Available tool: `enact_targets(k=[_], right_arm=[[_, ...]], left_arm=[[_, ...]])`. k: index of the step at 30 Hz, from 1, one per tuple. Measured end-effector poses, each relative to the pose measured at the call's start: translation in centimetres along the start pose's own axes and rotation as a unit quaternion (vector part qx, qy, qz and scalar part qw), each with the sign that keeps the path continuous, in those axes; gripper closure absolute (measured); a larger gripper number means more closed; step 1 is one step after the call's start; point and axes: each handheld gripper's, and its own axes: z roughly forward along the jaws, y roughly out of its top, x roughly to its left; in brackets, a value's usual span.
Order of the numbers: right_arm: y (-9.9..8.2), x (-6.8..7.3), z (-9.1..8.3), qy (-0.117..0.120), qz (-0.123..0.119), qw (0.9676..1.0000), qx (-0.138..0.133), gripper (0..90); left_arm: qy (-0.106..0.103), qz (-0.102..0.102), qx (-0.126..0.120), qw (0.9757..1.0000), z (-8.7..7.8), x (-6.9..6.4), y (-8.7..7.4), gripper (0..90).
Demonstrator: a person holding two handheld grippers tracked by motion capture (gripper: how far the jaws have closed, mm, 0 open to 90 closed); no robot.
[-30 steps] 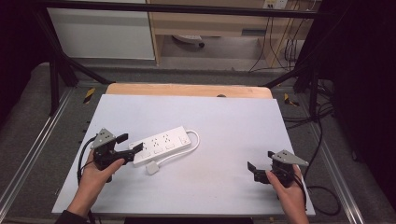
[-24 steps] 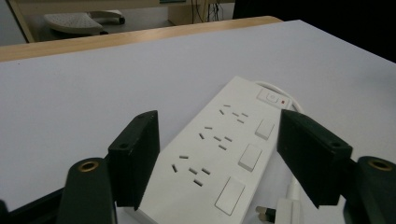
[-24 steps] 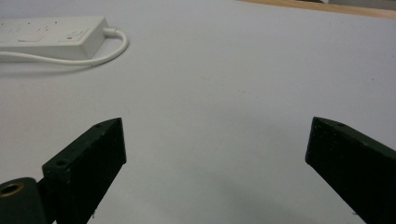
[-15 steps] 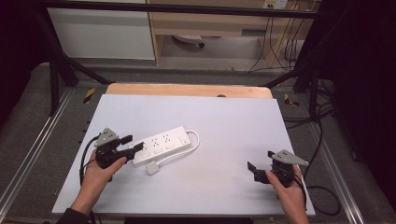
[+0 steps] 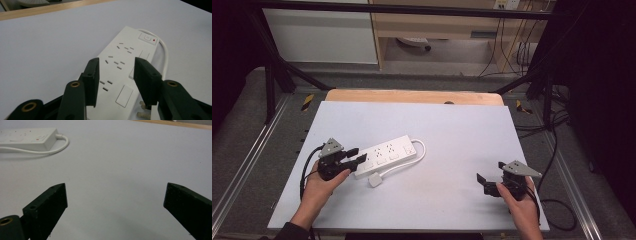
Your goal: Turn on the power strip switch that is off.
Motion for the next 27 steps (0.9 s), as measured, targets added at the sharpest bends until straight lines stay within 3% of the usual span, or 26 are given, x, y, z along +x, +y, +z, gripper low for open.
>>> enact_targets(k=[17,27], right_arm=[[0.0,0.2,0.2,0.002,-0.003,1.0,0.004,5.2],[0.0,0.2,0.3,0.004,-0.004,1.0,0.007,5.1]], left_arm=[[-0.021,0.012,0.027,0.9993,1.3,0.2,-0.4,77.6],[-0.034,0.014,0.041,0.9985,1.5,0.2,-0.7,84.3]])
